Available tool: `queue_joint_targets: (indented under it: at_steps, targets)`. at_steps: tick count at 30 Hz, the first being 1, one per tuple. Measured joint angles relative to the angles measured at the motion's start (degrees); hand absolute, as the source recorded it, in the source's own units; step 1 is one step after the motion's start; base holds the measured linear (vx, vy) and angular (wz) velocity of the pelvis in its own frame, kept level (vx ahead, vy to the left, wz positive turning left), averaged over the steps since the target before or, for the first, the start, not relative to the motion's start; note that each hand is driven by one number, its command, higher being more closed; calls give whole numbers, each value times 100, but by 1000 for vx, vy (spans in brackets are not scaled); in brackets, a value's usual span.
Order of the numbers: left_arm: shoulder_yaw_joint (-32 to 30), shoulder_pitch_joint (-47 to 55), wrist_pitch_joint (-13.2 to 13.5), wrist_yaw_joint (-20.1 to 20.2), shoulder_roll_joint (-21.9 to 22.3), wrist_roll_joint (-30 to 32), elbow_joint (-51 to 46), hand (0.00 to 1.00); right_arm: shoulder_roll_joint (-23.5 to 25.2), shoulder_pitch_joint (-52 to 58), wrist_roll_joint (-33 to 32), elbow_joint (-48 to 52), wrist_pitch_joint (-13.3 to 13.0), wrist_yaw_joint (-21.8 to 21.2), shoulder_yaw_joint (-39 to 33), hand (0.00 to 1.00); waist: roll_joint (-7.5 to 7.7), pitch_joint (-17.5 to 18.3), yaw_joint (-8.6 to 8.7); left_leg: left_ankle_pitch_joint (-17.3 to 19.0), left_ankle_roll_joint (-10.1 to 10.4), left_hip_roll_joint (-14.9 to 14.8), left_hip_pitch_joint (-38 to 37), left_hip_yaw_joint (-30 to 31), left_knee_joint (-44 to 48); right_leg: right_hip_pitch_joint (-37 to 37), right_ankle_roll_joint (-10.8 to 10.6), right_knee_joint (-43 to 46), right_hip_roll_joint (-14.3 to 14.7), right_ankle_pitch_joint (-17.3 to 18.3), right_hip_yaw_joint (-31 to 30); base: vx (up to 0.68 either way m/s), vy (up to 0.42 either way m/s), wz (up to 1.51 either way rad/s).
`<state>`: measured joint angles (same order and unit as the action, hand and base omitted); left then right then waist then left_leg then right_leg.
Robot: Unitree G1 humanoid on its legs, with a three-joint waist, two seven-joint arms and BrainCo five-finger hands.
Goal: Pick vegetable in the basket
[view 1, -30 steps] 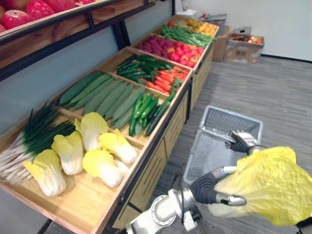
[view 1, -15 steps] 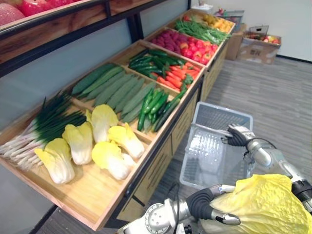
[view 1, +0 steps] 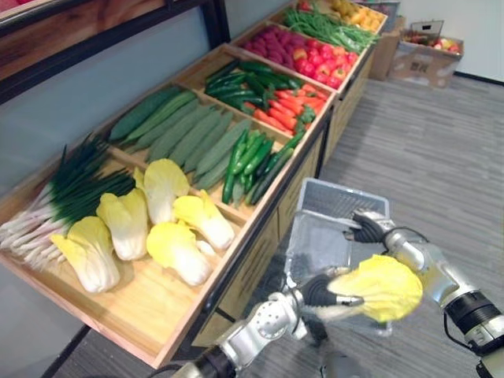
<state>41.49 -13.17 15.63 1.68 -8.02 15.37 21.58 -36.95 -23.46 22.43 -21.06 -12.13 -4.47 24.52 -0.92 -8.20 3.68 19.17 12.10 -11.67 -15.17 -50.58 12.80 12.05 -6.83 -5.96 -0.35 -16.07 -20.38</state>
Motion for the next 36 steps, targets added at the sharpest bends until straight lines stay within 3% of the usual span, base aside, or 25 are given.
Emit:
queue_joint_targets:
  at_steps: [6, 7, 12, 17, 29, 32, 36]
  targets:
    - [-462, -371, -407, -659, 452, 714, 862, 100, 106, -164, -61, -11, 111, 1, -186, 100, 14, -106, 81, -37, -66, 151, -6, 93, -169, 11, 0, 0, -91, 0, 8, -21, -24, 5]
    - [-519, -417, -480, -759, 491, 851, 992, 0, 127, -178, -63, -11, 129, 1, -186, 100, 22, -111, 80, -37, -66, 161, -6, 94, -172, 15, 0, 0, -98, 0, 5, -27, -40, -1]
    - [-577, -596, -698, -1015, 593, 1566, 1353, 0, 207, -286, -146, -14, 155, 1, -186, 100, 58, -133, 92, -36, -68, 192, 0, 84, -177, 53, -1, 0, -88, 0, -43, -14, -49, -6]
    - [-527, -802, -744, -1045, 633, 2331, 1538, 0, 211, -435, -274, -35, 159, 1, -185, 100, 141, -182, 94, -36, -68, 200, -1, 82, -171, 59, -2, 0, -72, -1, -53, -12, -52, -2]
    - [-520, -853, -847, -1044, 676, 2648, 1506, 0, 235, -433, -275, -130, 170, -48, -209, 100, 142, -183, 90, -36, -72, 195, 0, 153, -183, 32, -3, 1, -115, -1, -15, -9, -51, 2]
    - [-522, -852, -831, -1044, 612, 2649, 952, 0, 255, -303, -275, -198, 170, -91, -493, 100, 142, -183, 80, -42, -87, 192, 49, 295, -179, 9, -3, 1, -176, 0, 90, -20, -60, 21]
    - [-645, -708, -443, -1065, 141, 2733, -609, 0, 255, 117, -275, -238, 139, -92, -938, 100, 138, -180, 37, -45, -119, 160, 115, 517, -160, -48, -6, -1, -244, 3, 258, -28, -64, 24]
